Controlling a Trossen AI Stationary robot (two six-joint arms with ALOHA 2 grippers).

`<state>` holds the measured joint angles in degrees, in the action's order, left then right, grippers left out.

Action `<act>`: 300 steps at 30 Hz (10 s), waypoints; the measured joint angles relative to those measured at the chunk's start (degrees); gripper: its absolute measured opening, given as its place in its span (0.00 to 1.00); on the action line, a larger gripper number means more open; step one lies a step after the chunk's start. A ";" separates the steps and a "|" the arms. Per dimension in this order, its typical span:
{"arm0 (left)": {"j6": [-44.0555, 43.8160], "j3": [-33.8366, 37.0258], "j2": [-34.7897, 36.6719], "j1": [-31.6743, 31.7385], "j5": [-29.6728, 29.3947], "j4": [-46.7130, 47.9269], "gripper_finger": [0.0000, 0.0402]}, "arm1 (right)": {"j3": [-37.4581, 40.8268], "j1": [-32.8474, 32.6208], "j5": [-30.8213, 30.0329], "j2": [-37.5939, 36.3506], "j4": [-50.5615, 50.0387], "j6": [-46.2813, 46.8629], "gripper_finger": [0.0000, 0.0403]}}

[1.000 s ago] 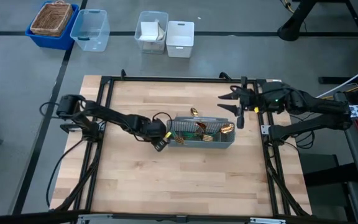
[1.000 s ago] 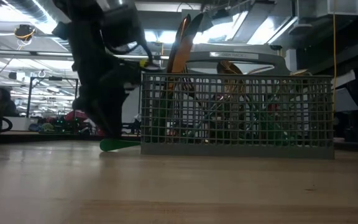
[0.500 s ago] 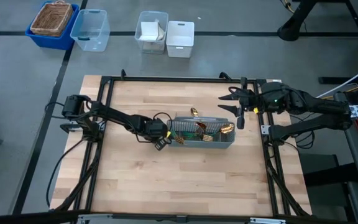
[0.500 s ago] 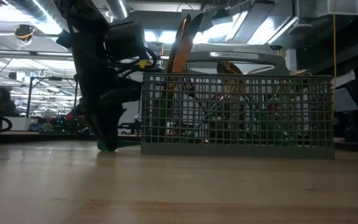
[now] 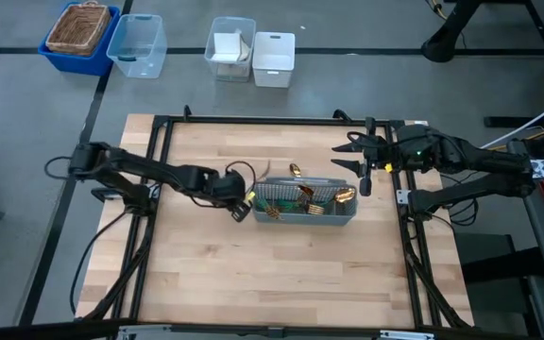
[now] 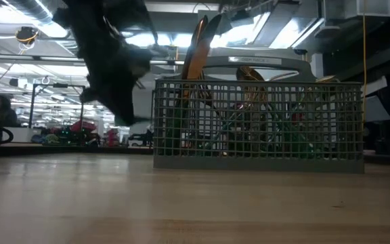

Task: Sort silverware
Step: Put the green fork into the gray utensil holder, then put the green spoon into the gray utensil holder

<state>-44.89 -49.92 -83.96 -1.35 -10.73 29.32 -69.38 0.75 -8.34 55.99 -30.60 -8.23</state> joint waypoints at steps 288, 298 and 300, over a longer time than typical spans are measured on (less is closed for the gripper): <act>24.07 -29.39 -23.83 48.86 43.41 -1.33 0.32 | -8.83 29.97 31.86 61.11 0.84 -14.51 0.13; 24.56 -29.39 -23.83 48.86 43.41 -1.16 0.32 | -12.51 30.01 31.37 61.11 -2.07 -14.26 0.13; 25.23 -29.39 -23.83 48.86 43.39 -1.16 0.32 | -13.51 30.01 31.37 61.11 -4.15 -13.79 0.13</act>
<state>-19.66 -79.31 -107.79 47.51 32.67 28.16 -82.89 30.76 23.02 117.10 -34.74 -22.02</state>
